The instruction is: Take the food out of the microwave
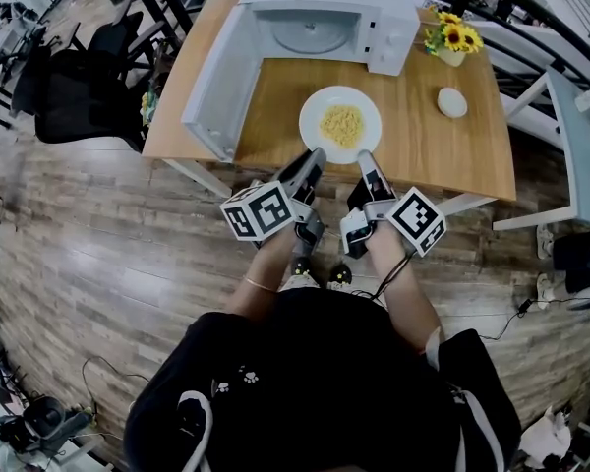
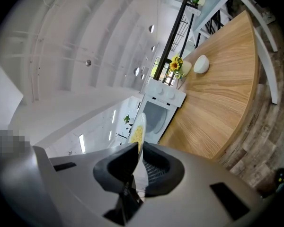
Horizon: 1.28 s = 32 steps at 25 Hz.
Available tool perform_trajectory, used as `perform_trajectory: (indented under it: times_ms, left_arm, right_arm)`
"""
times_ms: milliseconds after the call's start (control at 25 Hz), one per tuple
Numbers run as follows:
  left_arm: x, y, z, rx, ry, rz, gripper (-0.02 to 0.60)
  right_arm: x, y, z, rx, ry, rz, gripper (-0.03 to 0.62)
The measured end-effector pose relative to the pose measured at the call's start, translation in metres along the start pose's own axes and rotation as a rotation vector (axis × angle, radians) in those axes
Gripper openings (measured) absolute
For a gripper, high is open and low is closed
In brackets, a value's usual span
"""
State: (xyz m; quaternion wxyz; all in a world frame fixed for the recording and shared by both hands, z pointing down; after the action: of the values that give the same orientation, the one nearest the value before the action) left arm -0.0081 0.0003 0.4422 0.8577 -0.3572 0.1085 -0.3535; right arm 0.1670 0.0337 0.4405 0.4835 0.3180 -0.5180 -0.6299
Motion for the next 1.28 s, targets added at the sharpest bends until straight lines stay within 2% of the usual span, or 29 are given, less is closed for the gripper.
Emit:
perform_trajectory:
  times_ms: [1280]
  left_arm:
    - [0.0043, 0.0053, -0.0003, 0.012, 0.006, -0.011, 0.064]
  right_arm:
    - [0.0006, -0.0003, -0.0061, 0.006, -0.005, -0.007, 0.029]
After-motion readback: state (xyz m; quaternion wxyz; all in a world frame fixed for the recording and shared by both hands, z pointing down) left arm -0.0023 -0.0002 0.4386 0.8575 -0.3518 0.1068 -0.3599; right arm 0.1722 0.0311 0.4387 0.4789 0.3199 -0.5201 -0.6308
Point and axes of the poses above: the fingertips, and each gripper's own axes: x forward along the fingers, y to its right, z out of its underside, the point moved 7 cm from there along -x, backward along the fingers, and after that the axes turned 8 degrees about x, right-handed, at the moved point
